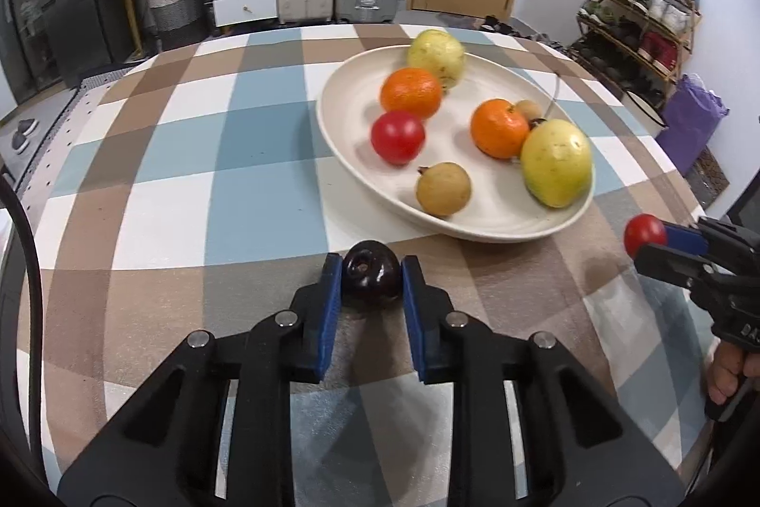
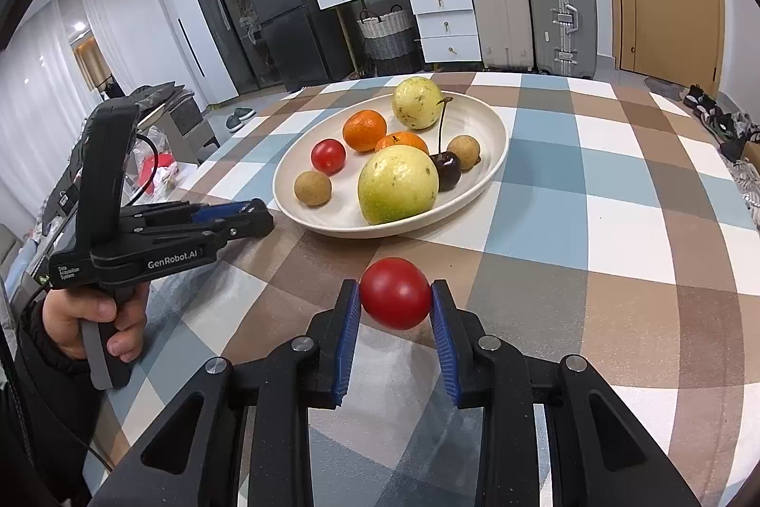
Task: Organize fruits
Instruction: 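Grasp the red tomato with the right gripper while the left gripper grasps the dark plum, then carry tomato and plum into the white plate and open both grippers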
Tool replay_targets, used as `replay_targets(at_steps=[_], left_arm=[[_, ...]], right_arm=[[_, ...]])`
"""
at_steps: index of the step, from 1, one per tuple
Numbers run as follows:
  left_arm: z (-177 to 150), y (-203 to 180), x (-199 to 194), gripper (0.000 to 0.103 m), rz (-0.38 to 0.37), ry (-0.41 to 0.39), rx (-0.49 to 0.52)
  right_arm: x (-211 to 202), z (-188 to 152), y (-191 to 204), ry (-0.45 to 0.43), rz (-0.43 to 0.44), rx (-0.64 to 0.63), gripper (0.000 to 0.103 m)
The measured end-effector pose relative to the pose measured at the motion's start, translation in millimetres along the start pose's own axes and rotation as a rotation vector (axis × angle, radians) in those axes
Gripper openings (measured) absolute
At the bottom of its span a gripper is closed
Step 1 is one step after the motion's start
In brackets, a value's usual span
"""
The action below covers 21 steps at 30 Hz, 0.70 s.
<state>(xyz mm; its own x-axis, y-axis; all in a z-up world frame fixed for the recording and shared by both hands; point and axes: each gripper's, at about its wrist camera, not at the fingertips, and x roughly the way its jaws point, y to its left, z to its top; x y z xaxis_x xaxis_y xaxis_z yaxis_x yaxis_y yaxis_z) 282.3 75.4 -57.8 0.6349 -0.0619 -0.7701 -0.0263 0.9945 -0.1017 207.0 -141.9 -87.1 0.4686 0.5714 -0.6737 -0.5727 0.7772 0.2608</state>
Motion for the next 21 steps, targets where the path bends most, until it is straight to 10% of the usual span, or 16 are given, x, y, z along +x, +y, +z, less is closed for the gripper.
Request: replay_targets(at_steps=[21], left_arm=[[-3,-25,-51,0.022,0.003,-0.185,0.079]], right_arm=[[-14,6,-8,-0.092,-0.011,0.023,0.030]])
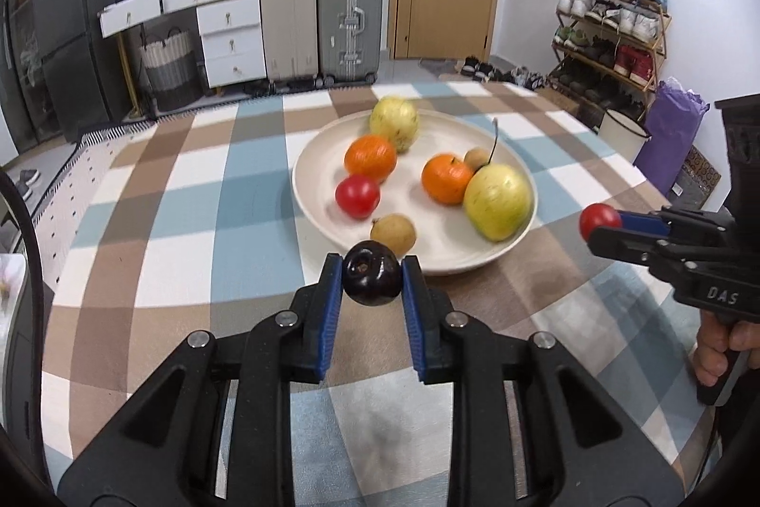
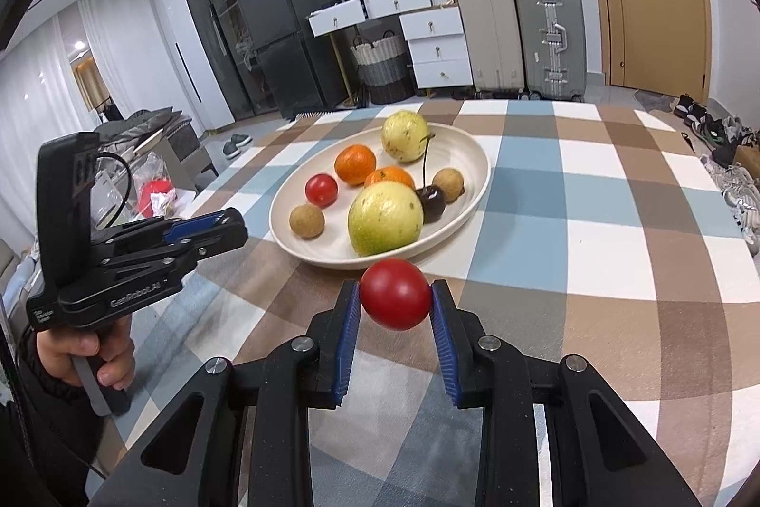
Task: Organize fruits
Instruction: 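Carry tomato and plum into the white plate and open both grippers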
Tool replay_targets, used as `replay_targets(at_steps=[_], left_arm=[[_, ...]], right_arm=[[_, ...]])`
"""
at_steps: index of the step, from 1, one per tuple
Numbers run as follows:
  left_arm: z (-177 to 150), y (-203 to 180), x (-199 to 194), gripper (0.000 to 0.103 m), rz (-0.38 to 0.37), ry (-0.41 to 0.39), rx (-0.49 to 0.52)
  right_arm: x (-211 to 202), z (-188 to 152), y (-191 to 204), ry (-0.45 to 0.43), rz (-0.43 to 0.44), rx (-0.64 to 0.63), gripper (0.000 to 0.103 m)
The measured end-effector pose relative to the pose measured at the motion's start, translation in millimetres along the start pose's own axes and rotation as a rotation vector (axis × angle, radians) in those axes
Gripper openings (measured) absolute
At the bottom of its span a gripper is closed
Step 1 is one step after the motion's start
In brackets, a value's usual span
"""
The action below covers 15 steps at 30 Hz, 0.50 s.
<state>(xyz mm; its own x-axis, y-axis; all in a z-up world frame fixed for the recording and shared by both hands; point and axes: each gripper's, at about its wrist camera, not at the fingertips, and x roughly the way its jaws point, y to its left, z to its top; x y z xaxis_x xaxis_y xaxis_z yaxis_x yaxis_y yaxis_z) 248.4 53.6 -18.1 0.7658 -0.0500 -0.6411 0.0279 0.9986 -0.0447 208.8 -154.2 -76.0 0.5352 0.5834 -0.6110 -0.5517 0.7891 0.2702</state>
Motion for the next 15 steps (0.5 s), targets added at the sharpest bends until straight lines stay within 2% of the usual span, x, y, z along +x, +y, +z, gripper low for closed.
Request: replay_targets(at_steps=[15], left_arm=[[25,-7,-25,0.022,0.010,-0.100,-0.029]], right_arm=[[-10,33,4,-0.067,-0.008,-0.002,0.030]])
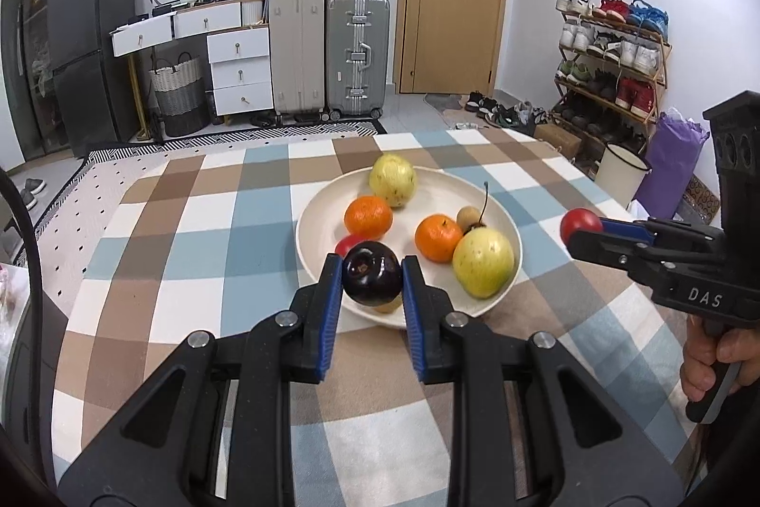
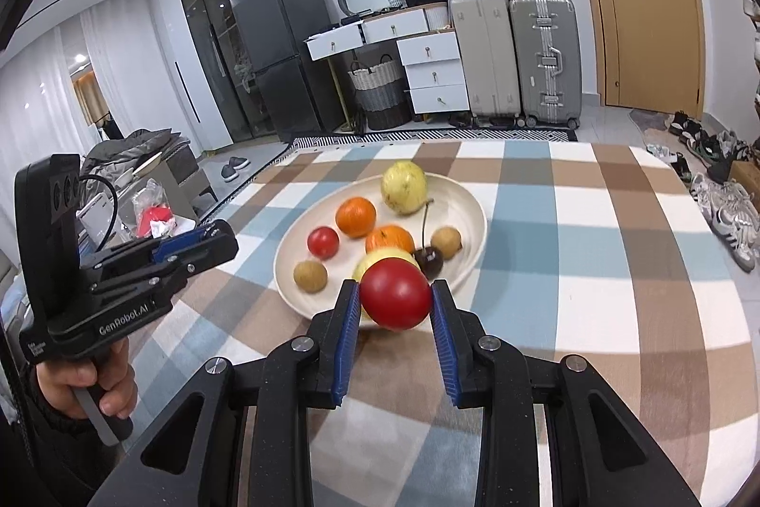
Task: Organize fruits
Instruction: 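Carry tomato and plum into the white plate and open both grippers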
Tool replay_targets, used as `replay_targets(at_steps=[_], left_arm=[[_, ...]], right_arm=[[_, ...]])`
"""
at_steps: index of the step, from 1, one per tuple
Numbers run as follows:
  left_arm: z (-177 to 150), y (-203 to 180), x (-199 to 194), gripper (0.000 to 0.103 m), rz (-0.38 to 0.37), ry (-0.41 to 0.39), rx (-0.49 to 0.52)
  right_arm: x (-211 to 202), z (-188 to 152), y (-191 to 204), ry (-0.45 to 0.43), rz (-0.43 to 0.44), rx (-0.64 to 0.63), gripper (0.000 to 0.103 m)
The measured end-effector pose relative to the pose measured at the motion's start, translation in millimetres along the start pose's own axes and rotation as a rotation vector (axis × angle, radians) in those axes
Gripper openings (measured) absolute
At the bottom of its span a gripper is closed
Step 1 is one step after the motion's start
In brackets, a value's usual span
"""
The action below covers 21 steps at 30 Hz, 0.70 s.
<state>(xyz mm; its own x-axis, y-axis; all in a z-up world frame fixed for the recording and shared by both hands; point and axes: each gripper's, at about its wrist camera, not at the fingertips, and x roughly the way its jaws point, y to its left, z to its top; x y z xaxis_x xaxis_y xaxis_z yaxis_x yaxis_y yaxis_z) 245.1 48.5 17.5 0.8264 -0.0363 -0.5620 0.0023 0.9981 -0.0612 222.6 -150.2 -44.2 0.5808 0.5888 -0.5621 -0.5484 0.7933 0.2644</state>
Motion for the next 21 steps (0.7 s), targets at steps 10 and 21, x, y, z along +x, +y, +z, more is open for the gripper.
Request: replay_targets(at_steps=[10,21], left_arm=[[11,-3,11,0.022,0.000,-0.023,-0.027],[6,-6,35,0.022,-0.015,-0.004,-0.029]], right_arm=[[14,21,2,-0.002,0.000,-0.013,0.030],[41,25,4,0.011,0.010,0.005,0.030]])
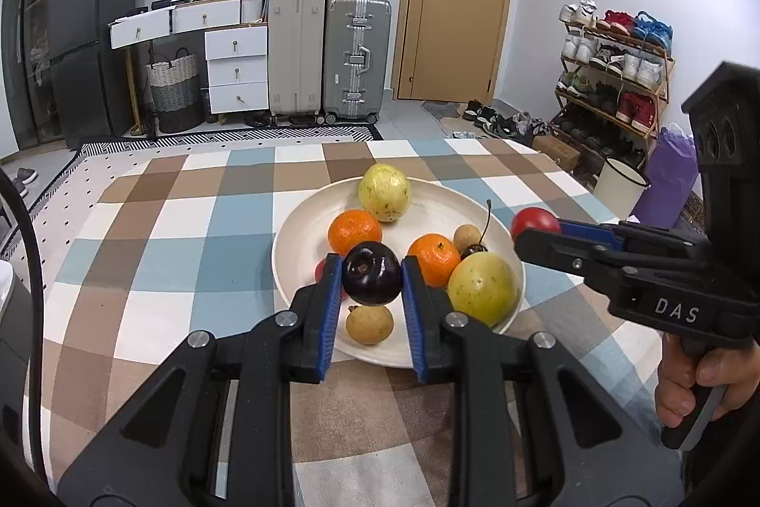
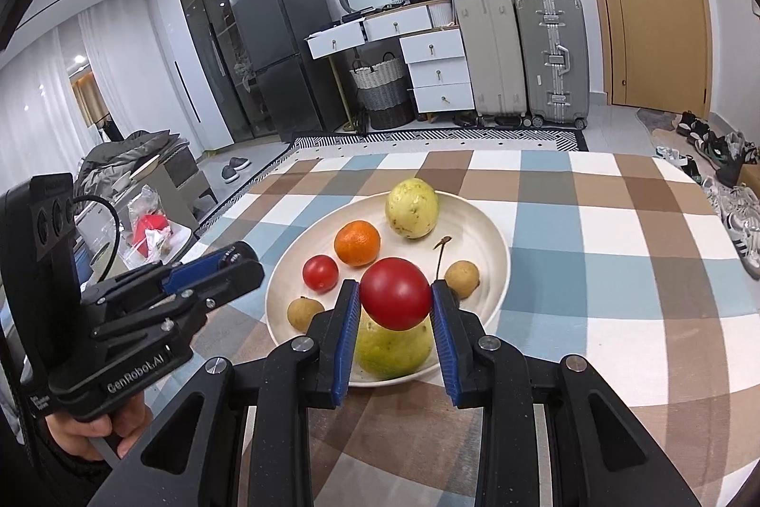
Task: Organize fruits
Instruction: 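Carry tomato and plum into the white plate and open both grippers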
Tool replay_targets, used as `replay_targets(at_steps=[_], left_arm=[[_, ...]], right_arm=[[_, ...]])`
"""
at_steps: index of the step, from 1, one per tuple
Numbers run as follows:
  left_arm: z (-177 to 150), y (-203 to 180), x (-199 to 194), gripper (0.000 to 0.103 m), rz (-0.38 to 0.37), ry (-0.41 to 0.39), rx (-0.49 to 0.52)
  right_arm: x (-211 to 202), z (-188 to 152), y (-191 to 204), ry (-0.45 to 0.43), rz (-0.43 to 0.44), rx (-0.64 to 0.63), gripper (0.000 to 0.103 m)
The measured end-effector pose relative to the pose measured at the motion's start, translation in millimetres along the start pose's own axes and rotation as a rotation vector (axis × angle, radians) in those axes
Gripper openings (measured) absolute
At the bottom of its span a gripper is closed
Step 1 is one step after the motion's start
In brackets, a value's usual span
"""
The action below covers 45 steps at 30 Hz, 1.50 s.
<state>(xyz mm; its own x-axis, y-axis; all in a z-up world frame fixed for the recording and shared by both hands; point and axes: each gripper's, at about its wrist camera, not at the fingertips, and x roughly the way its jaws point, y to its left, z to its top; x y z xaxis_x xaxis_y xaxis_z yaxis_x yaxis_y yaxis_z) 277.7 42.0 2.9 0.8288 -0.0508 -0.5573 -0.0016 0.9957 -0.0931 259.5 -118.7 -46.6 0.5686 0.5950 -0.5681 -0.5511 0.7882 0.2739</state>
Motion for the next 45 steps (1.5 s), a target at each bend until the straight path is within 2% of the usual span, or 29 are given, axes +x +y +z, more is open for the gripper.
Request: replay_targets(at_steps=[14,25,27,32,37,39,42,44,45], left_arm=[[-5,7,16,0.022,0.008,0.010,-0.007],[-8,11,27,0.022,0.008,0.010,-0.006],[-9,10,27,0.022,0.008,0.011,-0.003],[-10,8,27,0.022,0.002,0.010,-0.006],[-10,8,26,0.023,0.005,0.009,-0.007],[-9,6,24,0.027,0.004,0.011,-0.008],[-9,7,19,0.041,0.011,0.000,-0.017],[-9,10,12,0.065,0.024,-0.017,-0.028],[-9,12,10,0.073,0.030,-0.026,-0.034]], right_arm=[[27,0,28,0.022,0.020,-0.058,0.030],[35,-2,26,0.024,0.009,-0.053,0.030],[34,-3,25,0.020,0.015,-0.053,0.033],[26,-4,25,-0.004,-0.002,-0.066,0.049],[19,-6,21,-0.012,-0.028,-0.072,0.053],[17,-8,18,-0.015,-0.039,-0.069,0.056],[12,-9,13,-0.022,-0.052,-0.062,0.063],[8,-10,10,-0.029,-0.061,-0.060,0.072],[7,-10,9,-0.033,-0.068,-0.063,0.075]])
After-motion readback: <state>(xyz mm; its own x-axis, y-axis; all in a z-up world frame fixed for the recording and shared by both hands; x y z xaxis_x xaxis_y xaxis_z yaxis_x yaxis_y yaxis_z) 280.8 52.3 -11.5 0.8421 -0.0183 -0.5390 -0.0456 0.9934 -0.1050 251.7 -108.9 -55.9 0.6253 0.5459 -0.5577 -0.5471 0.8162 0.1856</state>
